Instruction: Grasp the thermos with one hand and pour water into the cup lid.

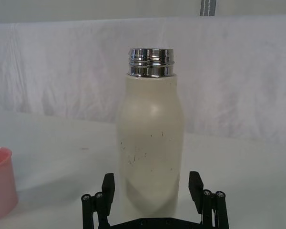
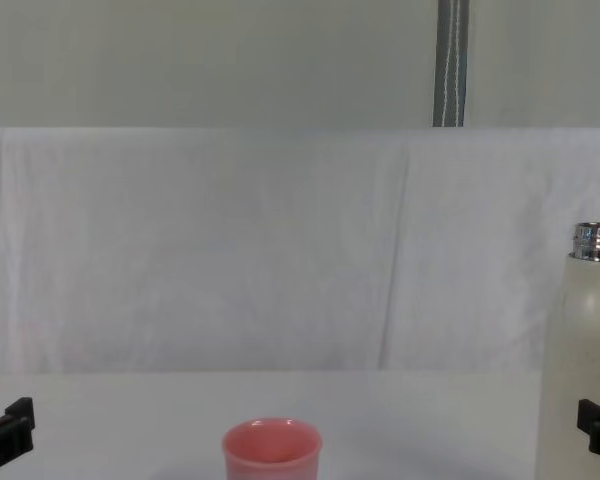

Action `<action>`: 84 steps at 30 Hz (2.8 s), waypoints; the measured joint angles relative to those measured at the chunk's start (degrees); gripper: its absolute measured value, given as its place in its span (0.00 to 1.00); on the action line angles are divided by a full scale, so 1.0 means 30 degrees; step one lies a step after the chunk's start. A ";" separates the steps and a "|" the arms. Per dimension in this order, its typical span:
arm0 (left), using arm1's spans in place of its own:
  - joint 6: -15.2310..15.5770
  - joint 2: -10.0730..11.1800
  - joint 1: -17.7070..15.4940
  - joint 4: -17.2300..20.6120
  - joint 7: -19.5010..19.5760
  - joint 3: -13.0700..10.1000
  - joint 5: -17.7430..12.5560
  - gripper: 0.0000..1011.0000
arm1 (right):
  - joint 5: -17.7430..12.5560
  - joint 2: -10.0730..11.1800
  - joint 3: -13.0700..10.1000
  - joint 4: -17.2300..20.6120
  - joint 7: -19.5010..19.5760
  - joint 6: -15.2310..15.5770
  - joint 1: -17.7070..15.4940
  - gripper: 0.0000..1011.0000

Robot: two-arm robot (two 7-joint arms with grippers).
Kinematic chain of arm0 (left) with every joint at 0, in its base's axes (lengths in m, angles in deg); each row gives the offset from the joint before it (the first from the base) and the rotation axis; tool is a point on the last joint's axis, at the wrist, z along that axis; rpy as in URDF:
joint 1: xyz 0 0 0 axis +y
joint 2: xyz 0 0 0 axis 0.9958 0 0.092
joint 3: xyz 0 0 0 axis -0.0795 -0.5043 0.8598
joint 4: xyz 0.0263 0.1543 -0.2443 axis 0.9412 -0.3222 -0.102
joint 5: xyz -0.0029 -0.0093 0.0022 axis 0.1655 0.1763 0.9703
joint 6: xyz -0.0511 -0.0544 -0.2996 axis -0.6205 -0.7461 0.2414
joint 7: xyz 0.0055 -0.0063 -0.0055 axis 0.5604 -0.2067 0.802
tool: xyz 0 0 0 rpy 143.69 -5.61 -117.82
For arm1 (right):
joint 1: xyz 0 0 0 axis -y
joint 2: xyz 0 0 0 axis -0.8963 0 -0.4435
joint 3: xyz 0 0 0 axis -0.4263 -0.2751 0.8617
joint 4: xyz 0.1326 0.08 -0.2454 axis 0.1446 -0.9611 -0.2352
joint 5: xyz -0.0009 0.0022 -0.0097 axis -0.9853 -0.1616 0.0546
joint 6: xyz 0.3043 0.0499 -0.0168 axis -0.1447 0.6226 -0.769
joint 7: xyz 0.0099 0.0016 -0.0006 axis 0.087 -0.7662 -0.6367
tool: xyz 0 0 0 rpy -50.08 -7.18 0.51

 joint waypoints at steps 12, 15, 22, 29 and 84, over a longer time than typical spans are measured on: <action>-0.0001 0.0001 0.0000 0.0000 0.0001 0.0000 0.0000 0.99 | 0.1344 0.0486 -0.0061 0.1629 0.0429 -0.0098 -0.1572 0.99; 0.0000 0.0000 0.0000 0.0000 0.0000 0.0000 -0.0001 0.99 | 0.1831 0.0607 -0.0030 0.1977 0.0544 -0.0101 -0.1925 0.99; -0.0001 0.0000 -0.0001 0.0000 0.0000 -0.0001 -0.0001 0.99 | 0.2781 0.0709 0.0198 0.2559 0.0634 -0.0017 -0.2301 0.99; -0.0001 -0.0001 0.0000 0.0000 0.0000 0.0000 0.0000 0.99 | 0.3037 0.0505 0.0564 0.2695 0.0529 0.0032 -0.2334 0.99; 0.0000 0.0000 0.0000 0.0000 0.0000 0.0000 0.0000 0.99 | 0.2809 -0.0224 0.1559 0.2309 0.0207 -0.0398 -0.2414 0.99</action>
